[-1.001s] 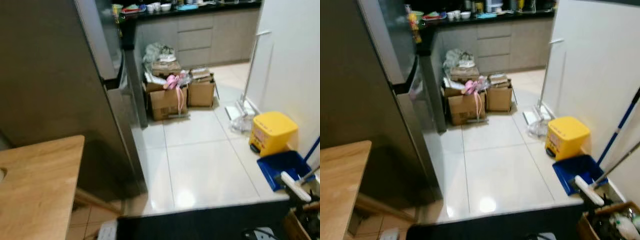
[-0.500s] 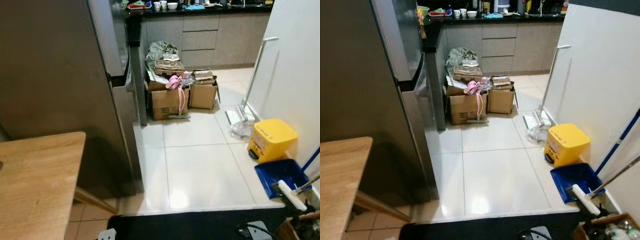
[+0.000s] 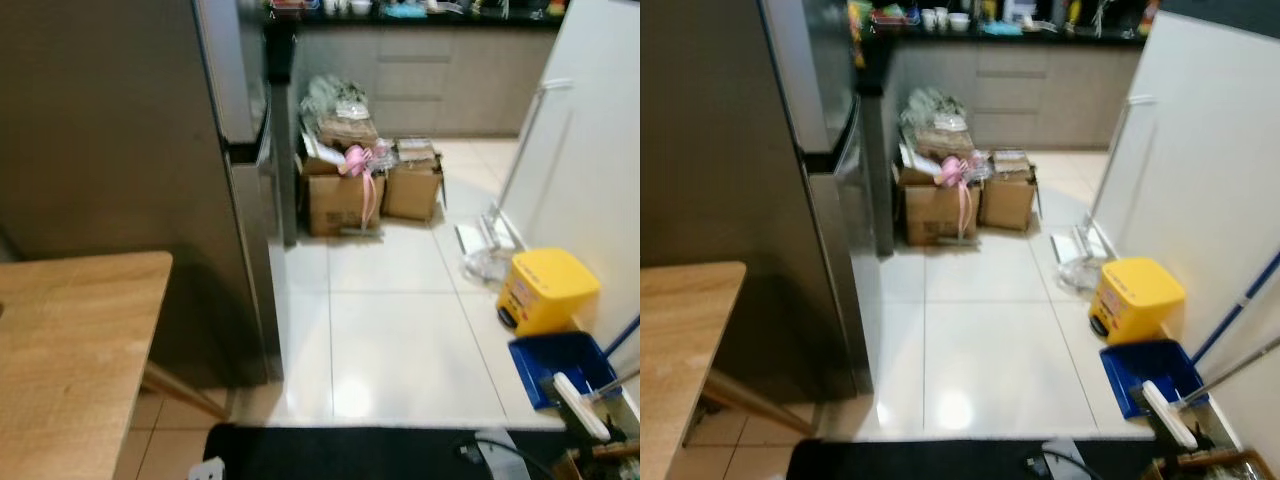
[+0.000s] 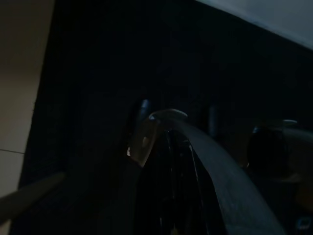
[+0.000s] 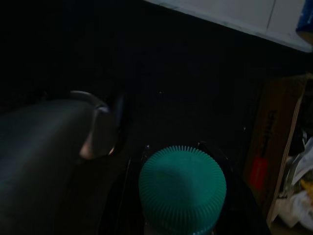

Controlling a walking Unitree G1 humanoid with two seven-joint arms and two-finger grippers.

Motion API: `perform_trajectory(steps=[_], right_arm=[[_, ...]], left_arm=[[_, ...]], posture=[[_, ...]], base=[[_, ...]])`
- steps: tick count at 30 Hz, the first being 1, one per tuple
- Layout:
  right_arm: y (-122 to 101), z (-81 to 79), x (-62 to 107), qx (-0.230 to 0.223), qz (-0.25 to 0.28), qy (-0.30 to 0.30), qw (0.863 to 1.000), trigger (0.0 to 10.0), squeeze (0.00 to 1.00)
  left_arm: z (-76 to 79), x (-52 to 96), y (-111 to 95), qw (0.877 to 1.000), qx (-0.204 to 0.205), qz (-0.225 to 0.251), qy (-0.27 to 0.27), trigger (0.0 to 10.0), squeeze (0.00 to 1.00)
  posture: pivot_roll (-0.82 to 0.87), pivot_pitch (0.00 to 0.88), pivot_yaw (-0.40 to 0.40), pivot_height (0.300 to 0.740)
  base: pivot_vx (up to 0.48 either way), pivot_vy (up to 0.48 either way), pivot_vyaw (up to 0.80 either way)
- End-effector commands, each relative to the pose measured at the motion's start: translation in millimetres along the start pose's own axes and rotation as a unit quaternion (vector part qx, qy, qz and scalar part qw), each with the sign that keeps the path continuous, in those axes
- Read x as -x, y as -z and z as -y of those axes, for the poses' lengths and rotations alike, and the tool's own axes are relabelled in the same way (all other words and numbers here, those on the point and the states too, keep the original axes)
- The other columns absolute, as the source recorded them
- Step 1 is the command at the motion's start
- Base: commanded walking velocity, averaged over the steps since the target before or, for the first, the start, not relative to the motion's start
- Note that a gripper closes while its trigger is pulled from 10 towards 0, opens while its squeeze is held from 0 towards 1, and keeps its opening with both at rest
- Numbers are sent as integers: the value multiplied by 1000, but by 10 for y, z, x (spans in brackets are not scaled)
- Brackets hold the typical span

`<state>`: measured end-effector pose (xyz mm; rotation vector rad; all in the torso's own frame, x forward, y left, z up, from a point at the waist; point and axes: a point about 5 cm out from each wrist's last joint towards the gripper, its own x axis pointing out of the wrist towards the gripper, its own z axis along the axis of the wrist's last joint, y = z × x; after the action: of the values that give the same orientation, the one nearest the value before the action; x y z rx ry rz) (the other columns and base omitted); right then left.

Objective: Restocking fridge

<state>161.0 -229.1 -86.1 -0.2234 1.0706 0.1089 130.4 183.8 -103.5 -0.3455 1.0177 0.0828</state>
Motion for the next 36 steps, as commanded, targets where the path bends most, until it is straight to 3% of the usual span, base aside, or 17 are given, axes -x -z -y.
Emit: perform_trajectory(steps=[1,8,22,36], right_arm=[[93,-2,11,-4,-16,8,1000,10000,0],[133,-18,15,-2,-25,-3,1000,10000,0],[102,46,20,10,-28,3,1000,10000,0],[64,63,16,20,-25,6,999,10000,0]], left_arm=[[-51,2,-67,1000,-14,2,-1,10000,0],[-73,-10,-178,1000,-10,14,-8,10000,0],[14,-23,-77,1000,13,7,-12,10000,0],[54,-36,-88,1000,5,4,-3,10000,0]], posture=[[-122,0,0,740],[-122,0,-2,740],[-126,0,-15,740],[-127,0,-16,740]], base=[[0,-428,0],[0,-404,329],[0,0,800],[0,0,800]])
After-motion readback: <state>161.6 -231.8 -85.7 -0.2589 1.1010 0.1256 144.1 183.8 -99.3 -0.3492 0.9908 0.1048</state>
